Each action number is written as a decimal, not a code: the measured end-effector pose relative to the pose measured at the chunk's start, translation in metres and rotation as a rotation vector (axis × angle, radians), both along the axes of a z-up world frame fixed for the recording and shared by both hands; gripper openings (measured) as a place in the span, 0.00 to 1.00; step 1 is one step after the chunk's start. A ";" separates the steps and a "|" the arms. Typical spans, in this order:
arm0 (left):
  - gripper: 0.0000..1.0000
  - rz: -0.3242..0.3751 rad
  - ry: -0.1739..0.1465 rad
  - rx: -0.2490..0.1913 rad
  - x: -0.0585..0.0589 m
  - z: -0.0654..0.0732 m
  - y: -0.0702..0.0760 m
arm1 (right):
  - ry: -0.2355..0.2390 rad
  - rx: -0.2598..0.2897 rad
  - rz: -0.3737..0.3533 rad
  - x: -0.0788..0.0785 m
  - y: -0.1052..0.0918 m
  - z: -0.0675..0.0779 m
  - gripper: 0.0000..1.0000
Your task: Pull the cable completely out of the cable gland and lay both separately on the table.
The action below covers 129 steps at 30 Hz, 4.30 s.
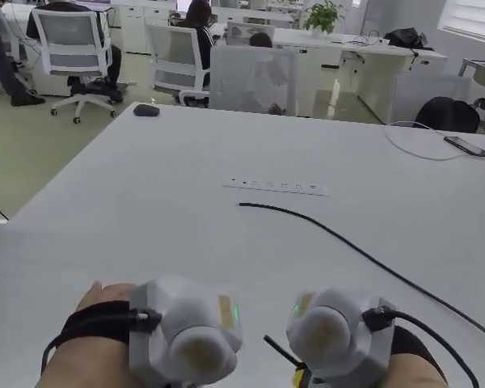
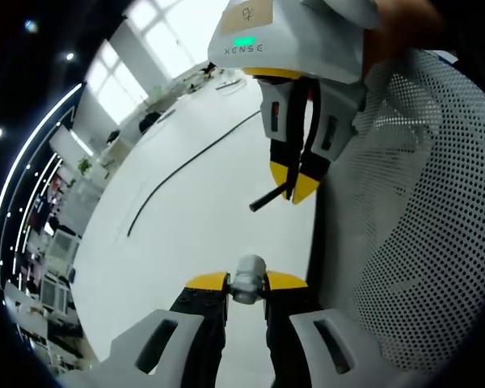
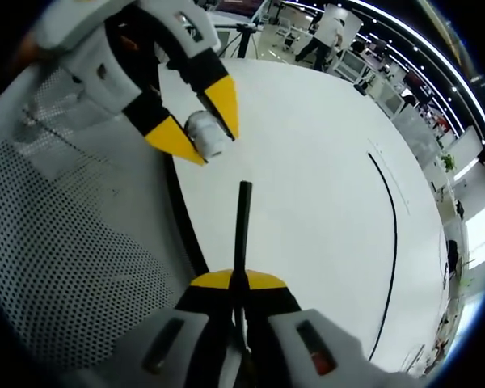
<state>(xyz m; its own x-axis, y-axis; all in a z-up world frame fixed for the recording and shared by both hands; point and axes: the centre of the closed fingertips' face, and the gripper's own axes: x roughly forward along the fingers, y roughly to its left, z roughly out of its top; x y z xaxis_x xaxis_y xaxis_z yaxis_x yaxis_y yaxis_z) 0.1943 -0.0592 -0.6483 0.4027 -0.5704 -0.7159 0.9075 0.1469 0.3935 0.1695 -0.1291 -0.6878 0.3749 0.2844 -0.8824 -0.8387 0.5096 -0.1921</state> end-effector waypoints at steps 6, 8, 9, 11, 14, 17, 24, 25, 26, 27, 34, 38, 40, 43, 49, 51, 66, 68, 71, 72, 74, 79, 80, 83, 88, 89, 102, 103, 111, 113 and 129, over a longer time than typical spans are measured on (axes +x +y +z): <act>0.18 -0.010 -0.001 0.013 0.001 -0.003 0.001 | -0.046 -0.095 0.059 0.014 -0.012 0.008 0.03; 0.18 -0.008 0.000 0.023 0.002 -0.005 0.003 | -0.043 -0.091 0.041 0.027 -0.020 0.012 0.04; 0.18 -0.005 0.001 0.026 0.003 -0.006 0.004 | -0.041 -0.081 0.034 0.033 -0.024 0.013 0.04; 0.18 0.007 0.004 0.026 0.004 -0.005 0.006 | -0.014 -0.009 -0.034 0.045 -0.031 0.012 0.03; 0.18 0.024 0.007 0.024 0.005 -0.005 0.009 | -0.045 0.076 -0.093 0.064 -0.042 0.016 0.02; 0.17 0.050 0.028 0.008 0.005 -0.007 0.015 | -0.153 0.120 -0.135 0.093 -0.048 0.046 0.02; 0.18 0.076 0.042 0.027 0.008 -0.012 0.022 | -0.260 0.162 -0.120 0.157 -0.051 0.094 0.03; 0.18 0.072 0.041 0.029 0.007 -0.013 0.021 | -0.266 0.175 -0.123 0.166 -0.050 0.097 0.03; 0.18 0.068 0.044 0.032 0.006 -0.014 0.021 | -0.270 0.204 -0.137 0.181 -0.049 0.101 0.03; 0.18 0.067 0.046 0.037 0.006 -0.015 0.022 | -0.279 0.226 -0.154 0.191 -0.049 0.104 0.03; 0.18 0.088 0.053 0.046 0.006 -0.017 0.031 | -0.410 0.271 -0.200 0.286 -0.057 0.144 0.03; 0.18 0.100 0.059 0.053 0.006 -0.019 0.037 | -0.470 0.320 -0.265 0.330 -0.065 0.170 0.03; 0.18 0.108 0.065 0.057 0.006 -0.020 0.040 | -0.523 0.353 -0.318 0.355 -0.073 0.188 0.03; 0.18 0.119 0.074 0.063 0.006 -0.022 0.045 | -0.618 0.342 -0.368 0.385 -0.089 0.212 0.03; 0.18 0.134 0.087 0.061 0.007 -0.023 0.050 | -0.527 0.232 -0.397 0.394 -0.114 0.183 0.06; 0.18 0.138 0.091 0.056 0.007 -0.022 0.050 | -0.495 0.216 -0.421 0.389 -0.124 0.173 0.12; 0.18 0.081 0.145 0.016 0.037 -0.001 0.039 | -0.426 0.325 -0.321 0.239 -0.113 0.186 0.21; 0.18 0.050 0.166 0.014 0.045 -0.001 0.032 | -0.422 0.342 -0.290 0.205 -0.106 0.190 0.22; 0.18 0.015 0.211 0.020 0.055 -0.009 0.023 | -0.432 0.334 -0.265 0.180 -0.103 0.187 0.21; 0.18 0.003 0.227 0.025 0.056 -0.013 0.020 | -0.441 0.322 -0.249 0.157 -0.099 0.187 0.21; 0.18 -0.015 0.255 0.045 0.061 -0.025 0.016 | -0.451 0.331 -0.233 0.129 -0.092 0.189 0.21; 0.18 -0.058 0.350 0.012 0.064 -0.050 0.000 | -0.380 0.397 -0.228 0.049 -0.067 0.184 0.23; 0.18 -0.070 0.374 0.012 0.063 -0.059 -0.002 | -0.379 0.402 -0.238 0.035 -0.064 0.184 0.23; 0.18 -0.063 0.402 0.044 0.066 -0.081 -0.002 | -0.366 0.416 -0.277 0.011 -0.062 0.180 0.23; 0.18 -0.072 0.445 0.040 0.062 -0.102 -0.005 | -0.355 0.504 -0.387 -0.009 -0.069 0.179 0.23; 0.18 -0.072 0.451 0.036 0.061 -0.105 -0.006 | -0.348 0.494 -0.394 -0.010 -0.074 0.176 0.23; 0.38 -0.047 0.437 -0.016 0.067 -0.101 -0.001 | -0.345 0.480 -0.407 -0.018 -0.078 0.173 0.24; 0.37 -0.044 0.434 -0.019 0.066 -0.094 0.003 | -0.340 0.478 -0.405 -0.017 -0.077 0.172 0.24; 0.45 0.045 0.339 -0.050 0.059 -0.025 0.044 | -0.223 0.489 -0.397 -0.018 -0.068 0.138 0.25; 0.47 0.085 0.363 -0.104 0.050 -0.007 0.051 | -0.178 0.488 -0.399 -0.020 -0.065 0.127 0.26; 0.51 0.426 0.366 -0.352 -0.013 0.067 0.133 | 0.007 0.450 -0.394 -0.048 -0.054 0.080 0.36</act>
